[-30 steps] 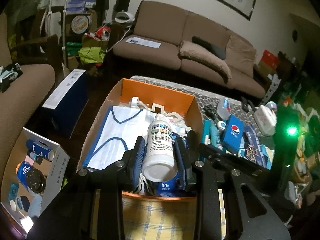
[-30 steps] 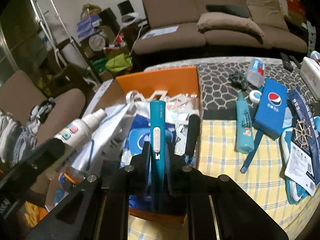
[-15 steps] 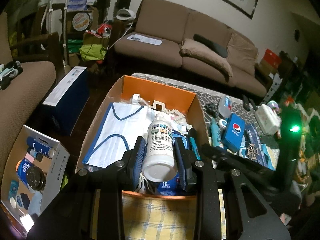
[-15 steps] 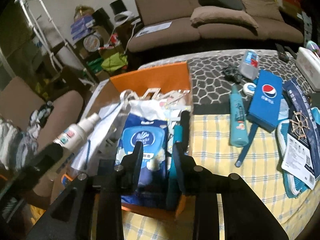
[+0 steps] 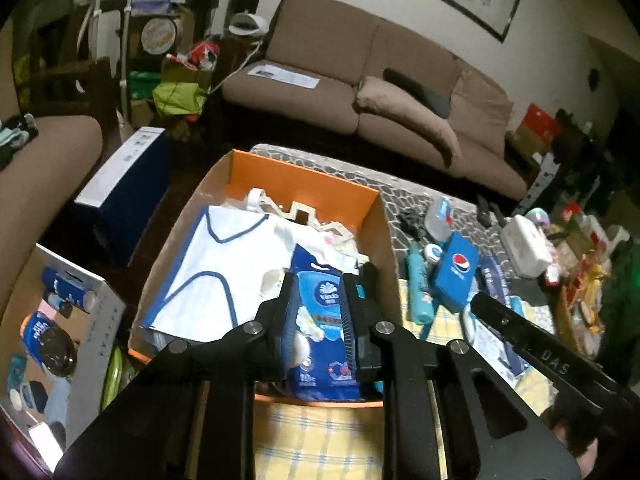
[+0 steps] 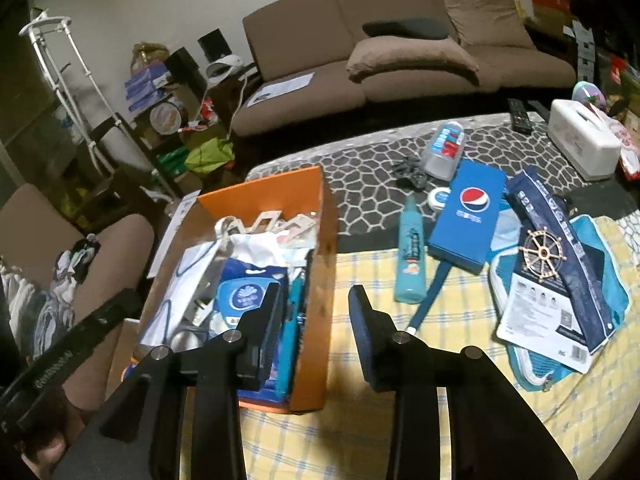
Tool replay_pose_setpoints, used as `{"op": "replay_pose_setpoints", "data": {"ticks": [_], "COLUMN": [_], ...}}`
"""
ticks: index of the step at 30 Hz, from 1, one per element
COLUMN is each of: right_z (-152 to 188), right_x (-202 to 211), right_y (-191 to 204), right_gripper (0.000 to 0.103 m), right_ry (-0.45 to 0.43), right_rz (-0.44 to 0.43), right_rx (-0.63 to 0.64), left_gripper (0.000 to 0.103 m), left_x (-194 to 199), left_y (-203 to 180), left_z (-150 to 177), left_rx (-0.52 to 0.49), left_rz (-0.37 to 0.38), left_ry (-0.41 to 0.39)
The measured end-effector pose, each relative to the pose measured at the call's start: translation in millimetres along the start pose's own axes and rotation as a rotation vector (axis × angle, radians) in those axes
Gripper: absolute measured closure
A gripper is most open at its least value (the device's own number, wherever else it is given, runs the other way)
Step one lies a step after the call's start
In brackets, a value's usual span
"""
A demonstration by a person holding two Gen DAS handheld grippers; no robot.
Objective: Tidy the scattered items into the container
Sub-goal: 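Release the white bottle from the left gripper while the right gripper drops the teal stick into the box, then move the right gripper to the teal spray bottle and grasp it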
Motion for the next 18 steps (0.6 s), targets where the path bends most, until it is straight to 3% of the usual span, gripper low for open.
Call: {"op": "replay_pose_setpoints", "data": {"ticks": [4, 14, 16, 18], "right_z": [-2.3, -24.4, -27.7, -26.7], "right_x": [2.7, 30.1, 28.9, 22.8], "right_y": [-10.0, -58.6, -77.2, -92.1], "right_gripper": [0.067, 0.059, 0.055, 0.053], "right_ry": [0.003, -0.046, -0.042, -0.024], "right_rz": [0.021, 0.081, 0.097, 0.112], "right_rx": [0.013, -0.005, -0.029, -0.049], "left_gripper": [0.084, 0.084, 0.082, 0.071], "left_x": [11.1, 26.3, 27.4, 28.2], "left_y": [2.8, 36.2, 32.6, 26.5], "left_z": [-4.9, -14.3, -11.0, -8.5], "left_rx": [-0.001, 0.128, 0.130, 0.119], "left_rz": [-0.012, -0.002, 0.004, 0.009], "left_ry": [-0.026, -0.054, -0.043, -0.037]}}
Point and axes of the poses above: each gripper's, at about its wrist camera, not at the fingertips, and x roughly against the way its jaws point, y to its left, z to its underside, the point moved 8 cm from there along -x, roughly the way its jaws point, and after that the axes turned 11 degrees about -x, right-handed, at the moved point
